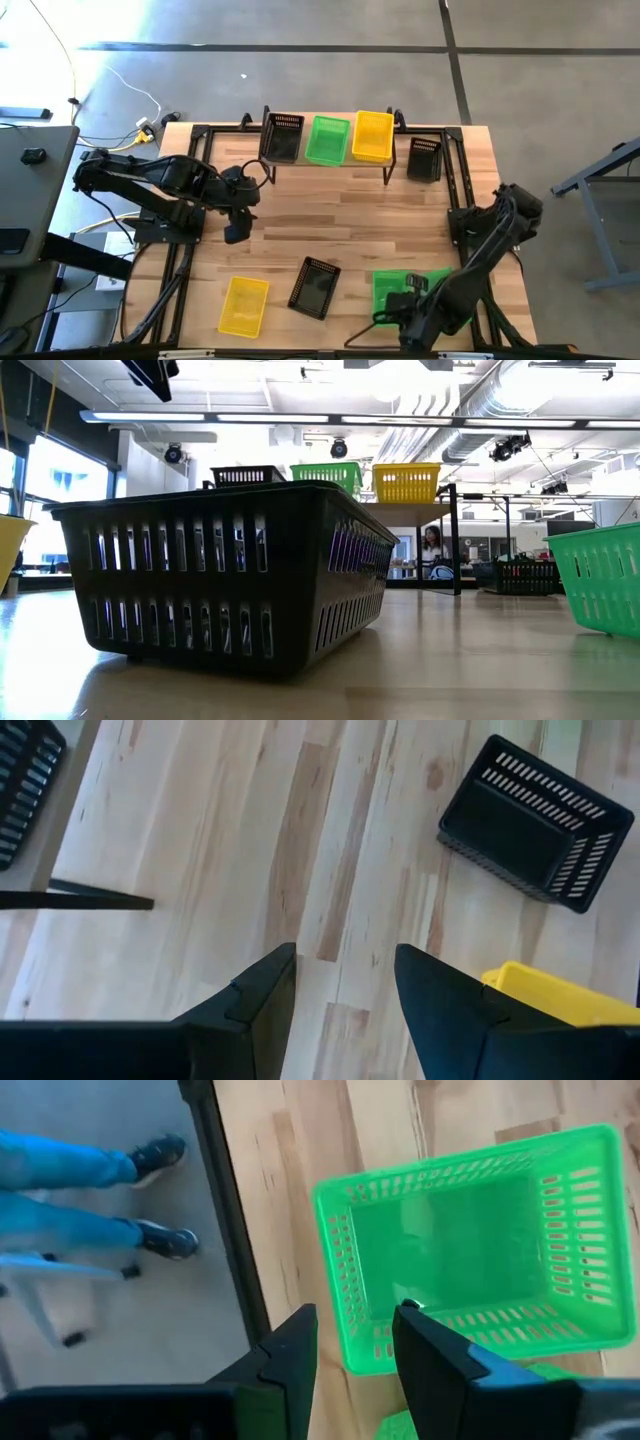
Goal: Stack baskets on shelf by color
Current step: Stack the left green bin on top of the other green bin on the shelf
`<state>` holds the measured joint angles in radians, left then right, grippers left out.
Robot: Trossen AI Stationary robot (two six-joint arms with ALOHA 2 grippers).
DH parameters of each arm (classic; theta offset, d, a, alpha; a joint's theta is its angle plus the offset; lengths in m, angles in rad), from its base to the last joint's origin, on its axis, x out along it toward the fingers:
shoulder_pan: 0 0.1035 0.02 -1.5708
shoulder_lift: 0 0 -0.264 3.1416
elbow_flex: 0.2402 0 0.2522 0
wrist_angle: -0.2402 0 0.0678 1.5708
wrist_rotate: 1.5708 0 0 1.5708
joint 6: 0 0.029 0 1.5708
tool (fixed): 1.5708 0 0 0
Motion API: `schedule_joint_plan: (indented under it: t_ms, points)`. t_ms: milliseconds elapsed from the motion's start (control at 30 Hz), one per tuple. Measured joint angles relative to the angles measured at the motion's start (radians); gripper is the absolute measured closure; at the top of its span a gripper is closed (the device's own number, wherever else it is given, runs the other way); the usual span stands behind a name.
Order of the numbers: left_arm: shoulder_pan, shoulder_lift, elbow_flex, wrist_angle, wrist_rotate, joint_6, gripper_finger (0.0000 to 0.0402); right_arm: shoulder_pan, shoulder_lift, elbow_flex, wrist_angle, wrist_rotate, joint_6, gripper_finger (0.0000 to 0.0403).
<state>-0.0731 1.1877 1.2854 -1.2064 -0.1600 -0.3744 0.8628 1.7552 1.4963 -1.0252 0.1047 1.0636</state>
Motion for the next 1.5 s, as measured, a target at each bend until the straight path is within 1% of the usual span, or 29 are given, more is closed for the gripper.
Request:
schedule_joint_plan:
  t_ms: [200, 433, 667, 833, 1033, 1133, 1200, 1300, 1333, 1500]
  points:
    - [0.0, 0.0, 0.0, 0.0, 0.0, -0.017, 0.0241, 0.005, 0.076, 0.0, 0.008, -0.001, -0.018, 0.0286]
    - [0.0, 0.0, 0.0, 0.0, 0.0, -0.019, 0.0241, 0.004, 0.149, 0.0, 0.083, -0.029, -0.033, 0.0286]
    - [0.0, 0.0, 0.0, 0.0, 0.0, -0.017, 0.0241, 0.004, 0.189, 0.0, 0.078, -0.051, -0.021, 0.0286]
    - [0.0, 0.0, 0.0, 0.0, 0.0, -0.016, 0.0241, 0.004, 0.221, 0.0, 0.04, -0.056, 0.008, 0.0286]
    - [0.0, 0.0, 0.0, 0.0, 0.0, -0.016, 0.0241, 0.004, 0.269, 0.0, 0.032, -0.116, 0.009, 0.0286]
    - [0.0, 0.0, 0.0, 0.0, 0.0, -0.016, 0.0241, 0.001, 0.271, 0.0, 0.031, -0.124, 0.01, 0.0304]
    - [0.0, 0.0, 0.001, 0.0, 0.0, -0.016, 0.0241, -0.005, 0.27, 0.0, 0.031, -0.133, 0.013, 0.0329]
    - [0.0, 0.0, 0.001, 0.0, 0.0, -0.016, 0.0241, -0.019, 0.269, 0.0, 0.032, -0.142, 0.009, 0.0382]
    - [0.0, 0.0, 0.001, 0.0, 0.0, -0.016, 0.0241, -0.023, 0.268, 0.0, 0.033, -0.143, 0.009, 0.0392]
    - [0.0, 0.0, 0.001, 0.0, 0.001, 0.006, 0.0241, -0.045, 0.268, 0.0, 0.036, -0.169, 0.033, 0.0392]
